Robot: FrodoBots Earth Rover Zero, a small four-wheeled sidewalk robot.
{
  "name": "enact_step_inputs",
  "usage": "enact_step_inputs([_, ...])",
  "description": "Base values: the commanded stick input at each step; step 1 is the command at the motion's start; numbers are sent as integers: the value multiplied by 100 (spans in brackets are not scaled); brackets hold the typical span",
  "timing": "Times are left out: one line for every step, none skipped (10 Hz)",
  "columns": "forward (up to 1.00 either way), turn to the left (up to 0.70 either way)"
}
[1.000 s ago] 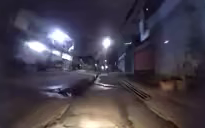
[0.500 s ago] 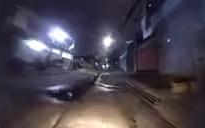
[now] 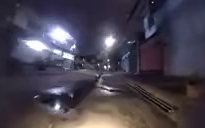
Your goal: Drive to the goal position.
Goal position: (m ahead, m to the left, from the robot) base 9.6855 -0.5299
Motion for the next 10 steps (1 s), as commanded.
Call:
enact_step_inputs([70, 0])
enact_step_inputs([70, 0])
enact_step_inputs([70, 0])
enact_step_inputs([70, 0])
enact_step_inputs([70, 0])
enact_step_inputs([70, 0])
enact_step_inputs([70, 0])
enact_step_inputs([70, 0])
enact_step_inputs([70, 0])
enact_step_inputs([70, 0])
